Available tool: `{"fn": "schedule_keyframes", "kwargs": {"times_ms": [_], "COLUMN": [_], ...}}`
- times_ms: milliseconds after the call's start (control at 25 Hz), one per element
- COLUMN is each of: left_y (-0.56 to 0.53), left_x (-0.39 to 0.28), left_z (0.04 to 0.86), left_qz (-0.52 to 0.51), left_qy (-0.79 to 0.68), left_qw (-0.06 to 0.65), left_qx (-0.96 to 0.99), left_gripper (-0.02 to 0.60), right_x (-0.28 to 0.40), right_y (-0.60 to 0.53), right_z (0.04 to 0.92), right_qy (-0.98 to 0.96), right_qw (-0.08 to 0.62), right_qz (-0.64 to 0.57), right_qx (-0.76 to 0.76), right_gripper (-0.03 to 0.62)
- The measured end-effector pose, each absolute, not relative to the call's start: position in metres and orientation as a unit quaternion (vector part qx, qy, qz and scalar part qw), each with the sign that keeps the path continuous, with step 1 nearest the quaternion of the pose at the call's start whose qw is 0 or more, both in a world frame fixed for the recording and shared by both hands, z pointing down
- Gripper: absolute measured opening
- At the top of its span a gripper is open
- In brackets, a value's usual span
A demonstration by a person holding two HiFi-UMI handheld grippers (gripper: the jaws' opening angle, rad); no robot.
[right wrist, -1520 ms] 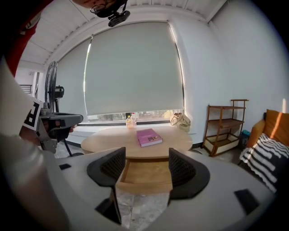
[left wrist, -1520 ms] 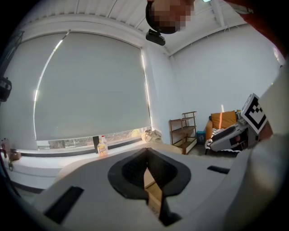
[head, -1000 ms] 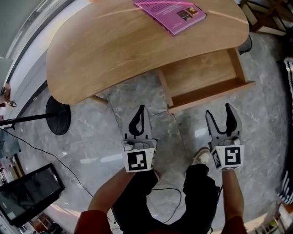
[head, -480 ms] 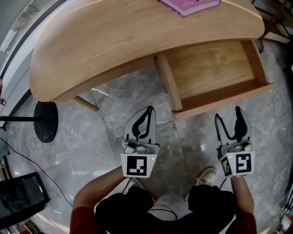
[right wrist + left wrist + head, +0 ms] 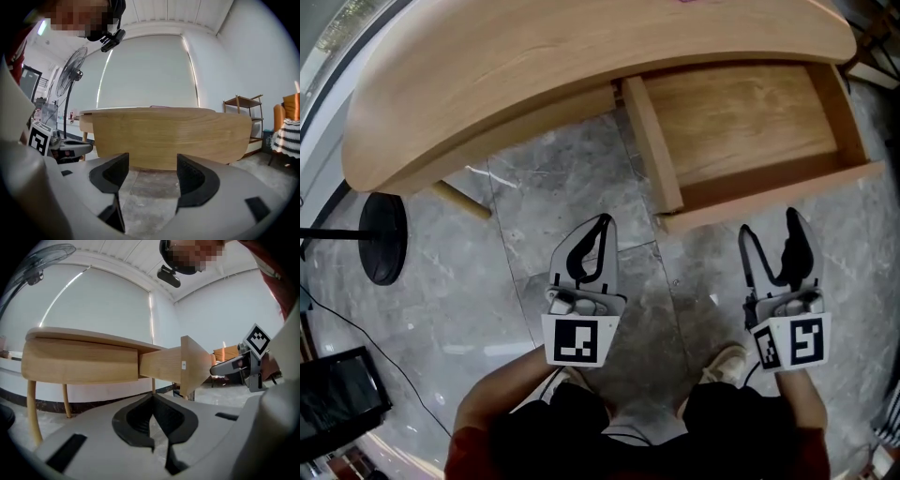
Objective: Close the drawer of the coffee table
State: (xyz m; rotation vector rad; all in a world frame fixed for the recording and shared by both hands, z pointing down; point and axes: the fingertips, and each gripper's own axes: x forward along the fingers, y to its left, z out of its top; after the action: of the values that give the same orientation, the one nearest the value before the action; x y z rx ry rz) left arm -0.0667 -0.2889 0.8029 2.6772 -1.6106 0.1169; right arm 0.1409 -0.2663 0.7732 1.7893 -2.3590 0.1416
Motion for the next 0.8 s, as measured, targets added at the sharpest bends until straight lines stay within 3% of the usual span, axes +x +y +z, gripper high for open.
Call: {"fn": "schedule_keyframes", "kwargs": {"times_ms": [800], "left_y": [-0.281], "left_x": [-0.059], "left_z": [0.798], "left_qz": [0.018], "left_qy": [-0.502], "left_qw": [0.004], "left_qx": [0.865], "left_gripper": [0.008], "right_x": [0.147], "right_y": [-0.285], "right_z": [0.773], "right_qy": [-0.782], "right_qw": [0.072], "right_qz": [0.032], "right_qx": [0.618], "right_gripper": [0.295]}}
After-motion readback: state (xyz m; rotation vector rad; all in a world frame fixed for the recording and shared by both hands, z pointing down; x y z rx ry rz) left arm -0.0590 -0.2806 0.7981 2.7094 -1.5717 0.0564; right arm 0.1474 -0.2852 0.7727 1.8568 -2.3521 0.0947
